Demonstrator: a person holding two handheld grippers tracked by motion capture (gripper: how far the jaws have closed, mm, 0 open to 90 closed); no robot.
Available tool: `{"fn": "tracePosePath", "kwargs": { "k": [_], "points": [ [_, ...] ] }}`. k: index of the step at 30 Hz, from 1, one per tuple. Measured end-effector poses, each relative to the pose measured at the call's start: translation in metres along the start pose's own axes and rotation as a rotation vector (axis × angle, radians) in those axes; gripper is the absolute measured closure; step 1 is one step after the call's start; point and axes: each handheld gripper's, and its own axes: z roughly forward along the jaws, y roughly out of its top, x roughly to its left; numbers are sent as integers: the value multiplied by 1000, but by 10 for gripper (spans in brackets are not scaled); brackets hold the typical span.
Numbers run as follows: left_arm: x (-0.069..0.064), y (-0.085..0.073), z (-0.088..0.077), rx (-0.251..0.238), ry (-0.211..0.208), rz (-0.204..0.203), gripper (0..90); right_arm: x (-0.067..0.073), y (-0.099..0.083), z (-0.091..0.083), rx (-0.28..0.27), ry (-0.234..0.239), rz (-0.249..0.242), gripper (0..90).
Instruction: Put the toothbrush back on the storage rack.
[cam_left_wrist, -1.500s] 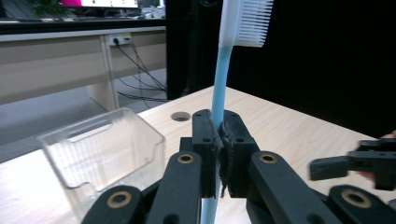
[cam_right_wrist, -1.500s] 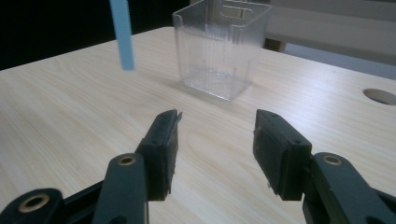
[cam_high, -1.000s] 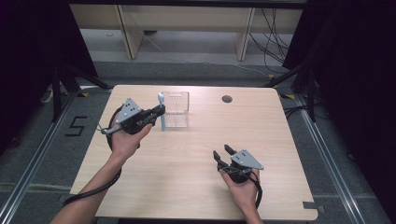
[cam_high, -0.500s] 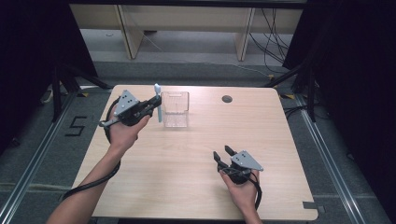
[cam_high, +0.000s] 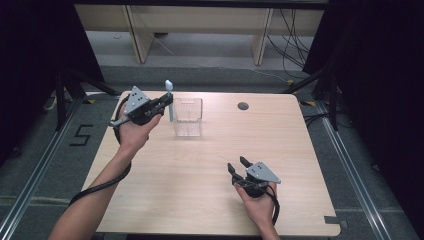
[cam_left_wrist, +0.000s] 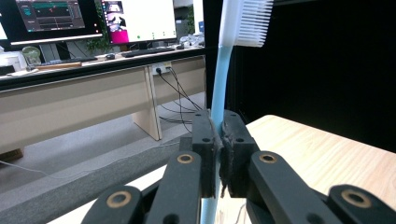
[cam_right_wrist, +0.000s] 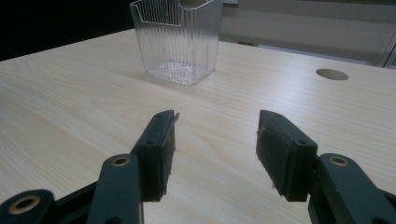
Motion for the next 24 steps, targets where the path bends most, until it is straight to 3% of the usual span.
{"fn": "tracePosePath", "kwargs": {
  "k": [4, 7, 16, 17, 24],
  "points": [
    [3, -1, 5, -3, 0, -1, 850, 0, 0, 0, -1, 2, -2, 478],
    [6, -3, 9, -3, 3, -2, 850, -4, 0, 0, -11, -7, -41, 478],
    [14, -6, 24, -5, 11, 0, 849, -1, 0, 0, 5, 6, -9, 477],
    [15, -7, 25, -4, 14, -1, 849, -3, 0, 0, -8, -6, -40, 477],
    [20, -15, 32, 1, 23, -15, 848, -3, 0, 0, -7, -4, -35, 477]
  ]
}}
